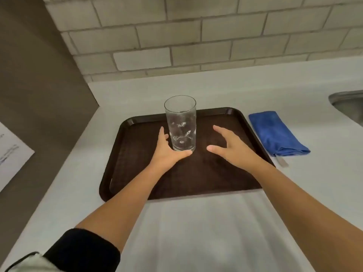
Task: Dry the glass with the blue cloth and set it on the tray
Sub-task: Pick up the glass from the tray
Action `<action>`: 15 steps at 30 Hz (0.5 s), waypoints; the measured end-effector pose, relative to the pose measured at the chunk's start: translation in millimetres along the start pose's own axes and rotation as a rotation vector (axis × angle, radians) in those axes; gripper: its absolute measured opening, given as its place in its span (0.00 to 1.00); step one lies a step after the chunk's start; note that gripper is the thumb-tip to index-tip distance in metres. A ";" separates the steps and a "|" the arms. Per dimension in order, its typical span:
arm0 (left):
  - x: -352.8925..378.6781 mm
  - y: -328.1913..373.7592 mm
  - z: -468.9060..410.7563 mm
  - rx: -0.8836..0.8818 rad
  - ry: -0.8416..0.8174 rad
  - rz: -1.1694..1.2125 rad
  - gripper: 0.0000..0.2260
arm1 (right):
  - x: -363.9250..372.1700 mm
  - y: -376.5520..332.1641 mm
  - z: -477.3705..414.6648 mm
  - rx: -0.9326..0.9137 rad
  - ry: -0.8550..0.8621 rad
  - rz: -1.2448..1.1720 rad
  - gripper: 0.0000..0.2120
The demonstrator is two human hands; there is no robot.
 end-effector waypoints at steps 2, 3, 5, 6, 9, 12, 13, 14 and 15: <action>5.5 0.3 -8.7 0.095 0.001 0.040 0.49 | -4.0 0.5 -9.5 0.001 0.035 -0.017 0.31; 8.2 -1.7 -11.1 0.131 0.007 0.045 0.46 | -5.4 1.8 -13.5 0.009 0.038 -0.019 0.31; 16.5 -6.1 -15.5 0.141 0.059 0.067 0.41 | -8.6 2.2 -19.9 0.015 0.041 -0.043 0.31; 18.9 -6.9 -17.7 0.122 0.091 0.072 0.40 | -10.4 4.0 -23.0 0.021 0.048 -0.052 0.31; 20.8 -8.0 -20.5 0.097 0.166 0.050 0.34 | -15.8 9.4 -29.9 0.016 0.065 -0.064 0.32; 19.4 -5.1 -18.0 0.094 0.193 0.049 0.31 | -21.4 14.6 -30.6 0.014 0.063 -0.067 0.32; 19.0 -4.4 -17.2 0.096 0.194 0.059 0.30 | -24.0 16.0 -30.5 0.012 0.058 -0.067 0.32; 19.2 -2.8 -15.7 0.099 0.195 0.069 0.29 | -26.7 16.9 -30.4 0.008 0.052 -0.067 0.31; 19.2 -0.3 -14.3 0.106 0.195 0.083 0.28 | -29.9 17.6 -30.5 0.004 0.045 -0.064 0.31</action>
Point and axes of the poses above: each hand's wrist, its own z-axis away from the middle knuckle, its own x-axis out of the palm, y = z × x, the point moved 1 cm from there along -z, towards the middle knuckle, and after that the axes turned 1 degree about z, right-handed, at the moved point
